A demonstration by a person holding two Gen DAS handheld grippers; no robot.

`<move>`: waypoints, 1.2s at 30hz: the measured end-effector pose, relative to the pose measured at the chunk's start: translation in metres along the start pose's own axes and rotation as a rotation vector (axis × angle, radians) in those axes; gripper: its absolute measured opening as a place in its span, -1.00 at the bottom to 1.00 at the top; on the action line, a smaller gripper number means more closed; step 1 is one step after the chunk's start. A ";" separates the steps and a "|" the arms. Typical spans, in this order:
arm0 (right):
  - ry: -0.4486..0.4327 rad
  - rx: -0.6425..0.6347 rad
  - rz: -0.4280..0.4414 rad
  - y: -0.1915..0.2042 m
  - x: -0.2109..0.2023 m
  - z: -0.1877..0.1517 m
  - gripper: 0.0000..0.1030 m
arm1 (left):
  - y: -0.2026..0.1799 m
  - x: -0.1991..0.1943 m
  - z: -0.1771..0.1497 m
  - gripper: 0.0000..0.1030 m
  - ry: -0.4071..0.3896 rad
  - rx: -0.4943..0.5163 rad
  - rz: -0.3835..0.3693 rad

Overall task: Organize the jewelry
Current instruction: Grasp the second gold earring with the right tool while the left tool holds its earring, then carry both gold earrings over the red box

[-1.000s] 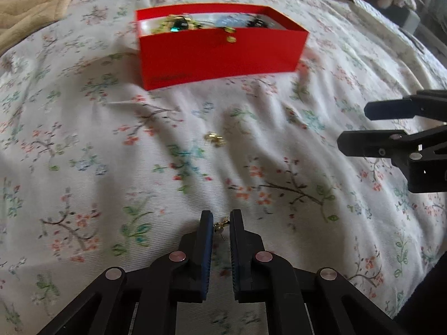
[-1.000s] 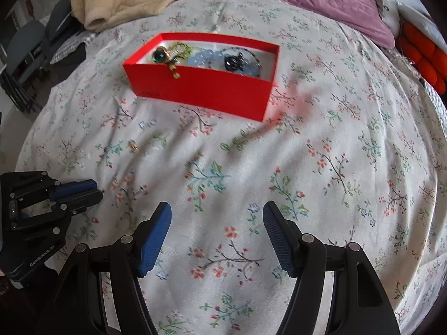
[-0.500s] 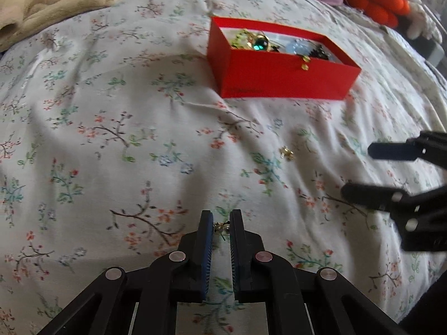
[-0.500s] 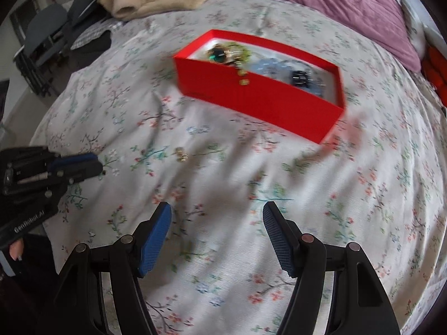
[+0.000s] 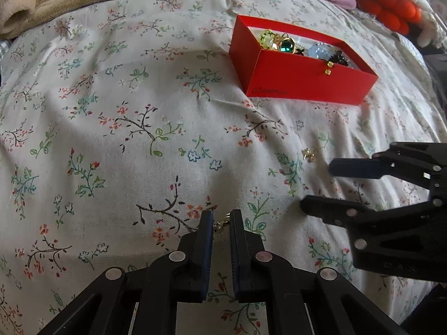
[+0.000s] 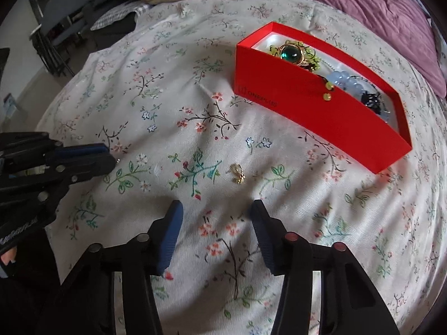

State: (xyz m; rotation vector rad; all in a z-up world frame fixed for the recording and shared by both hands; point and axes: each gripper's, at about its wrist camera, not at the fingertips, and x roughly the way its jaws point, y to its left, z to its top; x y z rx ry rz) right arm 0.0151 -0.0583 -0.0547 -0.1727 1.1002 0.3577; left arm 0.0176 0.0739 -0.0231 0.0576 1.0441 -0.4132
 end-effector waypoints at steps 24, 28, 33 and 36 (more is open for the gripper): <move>-0.045 0.085 -0.014 -0.018 0.006 0.010 -0.74 | -0.001 0.001 0.002 -0.88 0.006 0.006 0.000; -0.044 0.096 -0.010 -0.020 0.003 0.008 -0.75 | 0.000 0.000 0.006 -0.88 0.003 -0.004 -0.001; -0.036 0.103 -0.014 -0.022 -0.003 0.004 -0.75 | -0.003 -0.001 0.011 -0.88 -0.006 -0.006 -0.003; -0.036 0.109 -0.017 -0.026 -0.009 0.002 -0.75 | -0.007 0.000 0.014 -0.88 -0.009 -0.004 -0.003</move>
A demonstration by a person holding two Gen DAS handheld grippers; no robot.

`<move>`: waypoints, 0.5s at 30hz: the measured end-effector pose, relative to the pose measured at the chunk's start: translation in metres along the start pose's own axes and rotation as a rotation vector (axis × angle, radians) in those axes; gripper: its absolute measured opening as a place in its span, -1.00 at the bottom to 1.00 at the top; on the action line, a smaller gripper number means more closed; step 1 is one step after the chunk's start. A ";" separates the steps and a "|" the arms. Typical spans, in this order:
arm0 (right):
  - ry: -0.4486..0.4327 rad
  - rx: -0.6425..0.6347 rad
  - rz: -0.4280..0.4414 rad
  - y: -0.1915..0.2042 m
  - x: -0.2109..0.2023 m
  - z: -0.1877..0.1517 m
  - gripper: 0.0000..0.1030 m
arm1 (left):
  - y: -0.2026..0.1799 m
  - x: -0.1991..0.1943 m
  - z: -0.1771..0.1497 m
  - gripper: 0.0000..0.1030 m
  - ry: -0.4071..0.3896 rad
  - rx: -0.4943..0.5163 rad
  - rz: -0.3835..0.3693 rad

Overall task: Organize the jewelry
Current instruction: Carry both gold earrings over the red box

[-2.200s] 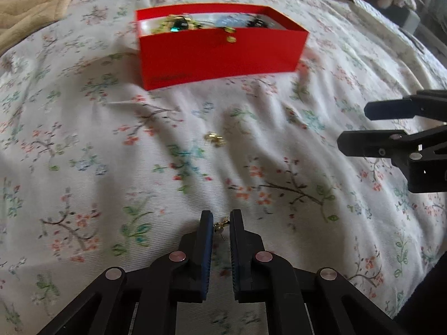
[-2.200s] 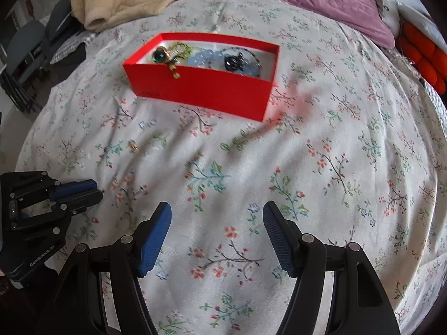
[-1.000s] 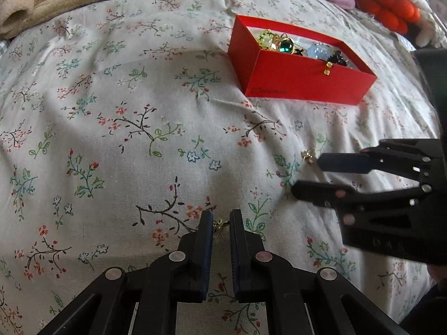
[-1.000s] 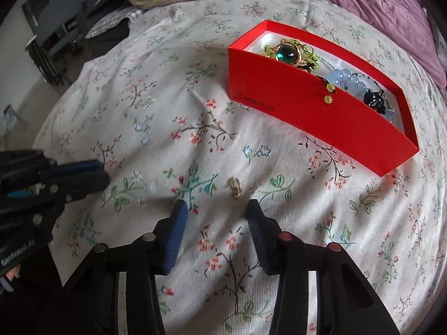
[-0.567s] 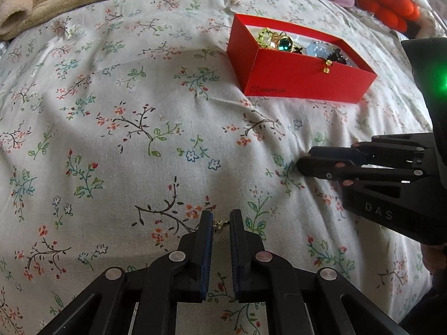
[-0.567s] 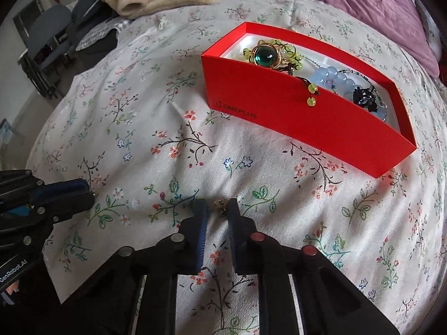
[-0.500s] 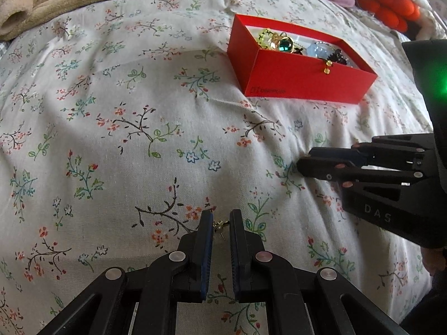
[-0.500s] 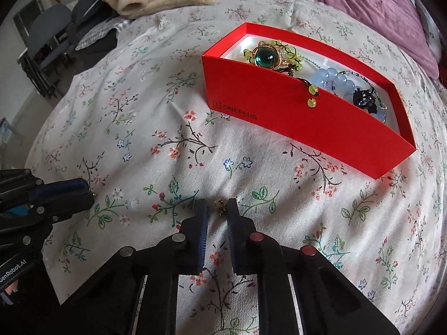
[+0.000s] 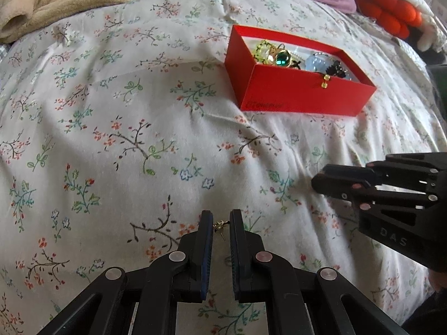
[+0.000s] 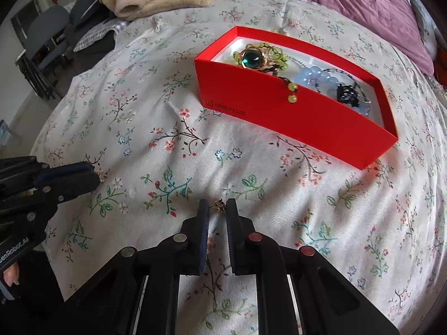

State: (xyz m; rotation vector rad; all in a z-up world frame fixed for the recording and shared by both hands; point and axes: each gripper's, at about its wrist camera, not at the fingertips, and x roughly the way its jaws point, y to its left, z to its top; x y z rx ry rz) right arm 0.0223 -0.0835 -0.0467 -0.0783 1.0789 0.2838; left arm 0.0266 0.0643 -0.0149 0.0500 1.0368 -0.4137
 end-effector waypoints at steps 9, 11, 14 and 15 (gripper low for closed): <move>-0.015 0.046 -0.006 -0.020 -0.022 -0.003 -0.75 | -0.014 -0.001 0.012 -0.88 -0.013 0.007 -0.013; -0.023 0.059 0.001 -0.024 -0.027 -0.004 -0.75 | -0.018 -0.002 0.016 -0.88 -0.018 0.007 -0.018; -0.032 0.077 0.007 -0.031 -0.034 -0.004 -0.75 | -0.025 -0.002 0.021 -0.88 -0.022 0.006 -0.026; -0.034 0.082 0.008 -0.033 -0.037 -0.005 -0.75 | -0.026 -0.002 0.022 -0.88 -0.022 0.007 -0.027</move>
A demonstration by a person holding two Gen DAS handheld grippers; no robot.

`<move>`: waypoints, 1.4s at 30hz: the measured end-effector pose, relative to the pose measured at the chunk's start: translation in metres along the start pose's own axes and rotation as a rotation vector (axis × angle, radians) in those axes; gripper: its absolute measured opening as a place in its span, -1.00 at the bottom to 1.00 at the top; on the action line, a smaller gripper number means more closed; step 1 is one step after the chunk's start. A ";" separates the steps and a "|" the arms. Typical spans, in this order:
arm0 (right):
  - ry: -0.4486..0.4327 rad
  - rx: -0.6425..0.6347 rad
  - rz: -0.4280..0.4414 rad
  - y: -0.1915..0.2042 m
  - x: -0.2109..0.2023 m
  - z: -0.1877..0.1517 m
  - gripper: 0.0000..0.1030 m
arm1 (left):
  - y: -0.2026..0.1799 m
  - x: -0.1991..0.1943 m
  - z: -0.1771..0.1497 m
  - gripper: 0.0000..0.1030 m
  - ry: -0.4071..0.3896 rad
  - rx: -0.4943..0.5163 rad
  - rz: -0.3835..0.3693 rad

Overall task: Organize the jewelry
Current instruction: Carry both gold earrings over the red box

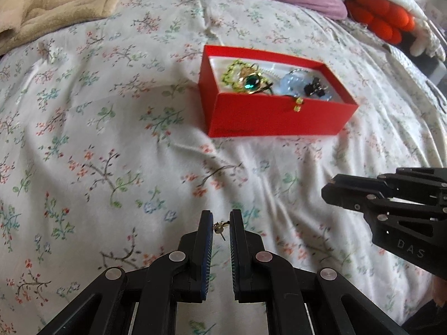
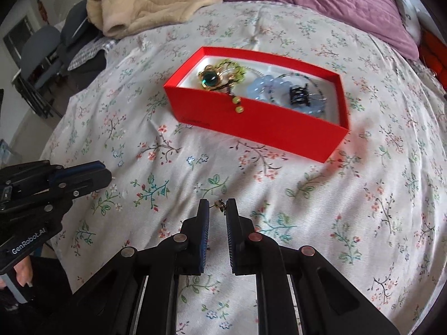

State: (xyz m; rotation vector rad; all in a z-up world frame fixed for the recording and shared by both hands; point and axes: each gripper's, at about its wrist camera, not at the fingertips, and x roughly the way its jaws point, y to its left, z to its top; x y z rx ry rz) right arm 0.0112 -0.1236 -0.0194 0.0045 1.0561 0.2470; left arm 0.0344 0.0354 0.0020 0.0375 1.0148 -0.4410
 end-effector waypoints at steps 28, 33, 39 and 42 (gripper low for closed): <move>-0.098 0.147 0.034 -0.060 -0.034 0.057 -0.74 | -0.055 0.016 0.084 -0.88 -0.117 0.020 -0.095; -0.098 0.179 0.039 -0.073 -0.027 0.074 -0.74 | -0.060 0.029 0.103 -0.87 -0.133 0.033 -0.102; -0.097 0.202 0.044 -0.087 -0.016 0.091 -0.74 | -0.061 0.051 0.121 -0.87 -0.134 0.043 -0.093; -0.087 0.218 0.049 -0.093 -0.008 0.096 -0.74 | -0.062 0.061 0.126 -0.86 -0.128 0.052 -0.081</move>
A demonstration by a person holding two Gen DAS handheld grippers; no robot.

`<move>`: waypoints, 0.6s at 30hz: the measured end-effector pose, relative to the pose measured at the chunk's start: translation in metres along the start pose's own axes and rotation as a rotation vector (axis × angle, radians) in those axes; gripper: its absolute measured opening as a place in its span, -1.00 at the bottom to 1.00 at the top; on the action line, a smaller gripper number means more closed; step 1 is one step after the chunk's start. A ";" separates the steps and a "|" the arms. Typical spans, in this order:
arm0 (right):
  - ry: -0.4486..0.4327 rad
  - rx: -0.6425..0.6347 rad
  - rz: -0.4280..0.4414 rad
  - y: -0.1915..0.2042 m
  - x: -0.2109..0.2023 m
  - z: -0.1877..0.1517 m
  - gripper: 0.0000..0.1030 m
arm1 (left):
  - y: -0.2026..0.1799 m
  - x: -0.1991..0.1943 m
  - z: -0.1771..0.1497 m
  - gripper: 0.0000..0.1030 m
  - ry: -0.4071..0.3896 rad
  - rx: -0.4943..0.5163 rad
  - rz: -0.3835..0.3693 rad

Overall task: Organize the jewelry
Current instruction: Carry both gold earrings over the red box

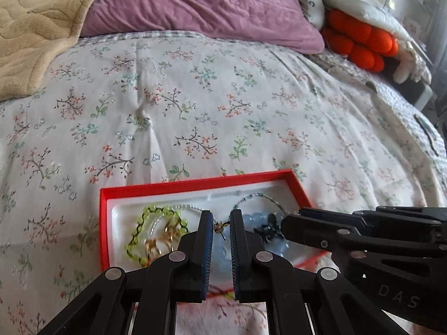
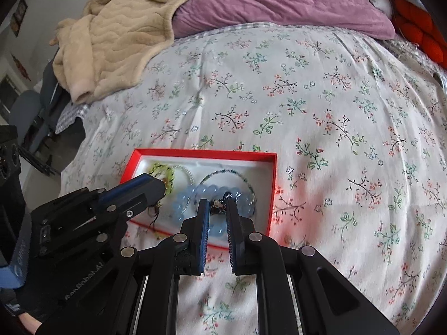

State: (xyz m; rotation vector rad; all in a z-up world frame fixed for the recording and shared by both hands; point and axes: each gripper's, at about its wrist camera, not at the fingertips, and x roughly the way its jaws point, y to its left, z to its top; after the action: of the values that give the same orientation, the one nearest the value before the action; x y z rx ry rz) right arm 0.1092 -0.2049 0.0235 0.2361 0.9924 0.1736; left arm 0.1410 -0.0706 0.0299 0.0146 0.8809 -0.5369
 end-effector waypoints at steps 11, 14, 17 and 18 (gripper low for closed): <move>0.024 0.030 0.000 -0.012 0.021 0.010 -0.72 | 0.001 0.020 0.003 -0.84 0.019 0.008 0.044; 0.023 0.037 0.003 -0.014 0.020 0.010 -0.70 | -0.001 0.021 0.004 -0.81 0.020 0.013 0.053; 0.025 0.049 0.015 -0.016 0.018 0.011 -0.70 | 0.000 0.021 0.003 -0.69 0.022 0.015 0.060; 0.026 0.052 0.016 -0.016 0.018 0.011 -0.70 | -0.001 0.020 0.003 -0.65 0.022 0.018 0.064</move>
State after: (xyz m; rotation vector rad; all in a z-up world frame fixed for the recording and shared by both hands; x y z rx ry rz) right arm 0.1282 -0.2172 0.0105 0.2900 1.0216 0.1663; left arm 0.1531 -0.0808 0.0171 0.0652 0.8939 -0.4861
